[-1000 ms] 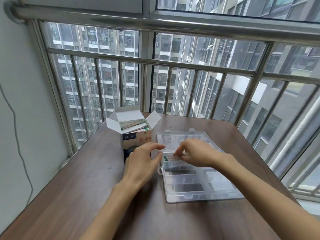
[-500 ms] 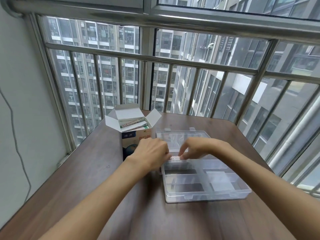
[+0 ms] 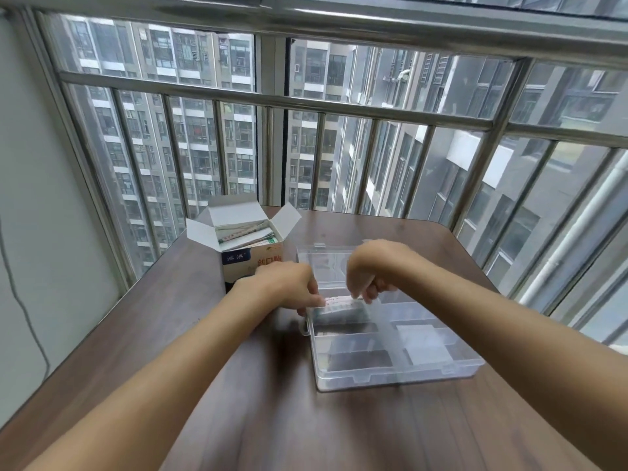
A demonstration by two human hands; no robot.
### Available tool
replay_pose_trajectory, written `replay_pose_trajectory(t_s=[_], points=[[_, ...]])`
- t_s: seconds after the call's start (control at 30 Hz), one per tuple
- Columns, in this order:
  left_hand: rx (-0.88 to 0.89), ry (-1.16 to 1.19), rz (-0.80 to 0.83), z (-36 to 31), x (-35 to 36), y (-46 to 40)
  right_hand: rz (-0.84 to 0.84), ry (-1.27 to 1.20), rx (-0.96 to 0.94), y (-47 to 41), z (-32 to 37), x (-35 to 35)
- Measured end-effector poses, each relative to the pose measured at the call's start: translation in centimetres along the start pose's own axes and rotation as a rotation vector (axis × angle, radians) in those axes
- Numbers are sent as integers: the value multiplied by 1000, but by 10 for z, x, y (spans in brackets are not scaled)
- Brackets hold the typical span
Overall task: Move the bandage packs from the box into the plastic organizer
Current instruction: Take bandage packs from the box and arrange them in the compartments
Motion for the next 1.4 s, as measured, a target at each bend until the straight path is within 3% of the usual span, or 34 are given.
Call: replay_pose_trajectory(t_s=[0.13,0.27,0.43,0.6,0.8,1.0,1.27,1.33,1.4], points=[[8,86,5,-3,8,-2,201,-7,63,-8,-1,19],[0,113,-37,-2,10,-2,329,-248,86,-17,-14,31],[-14,77,-6,-3,6,-5,260,-475,15,-5,-18,16],[-4,88,37,-5,6,-6,373,-458,37,4,-10,29],[8,159,47,-4,10,-5,444,-660,47,3,-22,36],[-4,174,91,-5,13,-6,381,-643,4,6,-10,34],[9,238,65,-5,17,-5,541,-848,-9,10,-12,43],[8,248,55,-5,16,-4,480,-783,14,6,-16,43],[9,242,38,-4,14,-3,314,-567,28,-1,-24,35]])
Point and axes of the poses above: each hand's wrist, its own y-axis away from the middle knuckle, its own x-axis out of the palm, z = x × y, the point moved 10 cm from there along -y, towards the middle knuckle, and after that the axes turned 12 degrees about x, right-handed, at the moved point
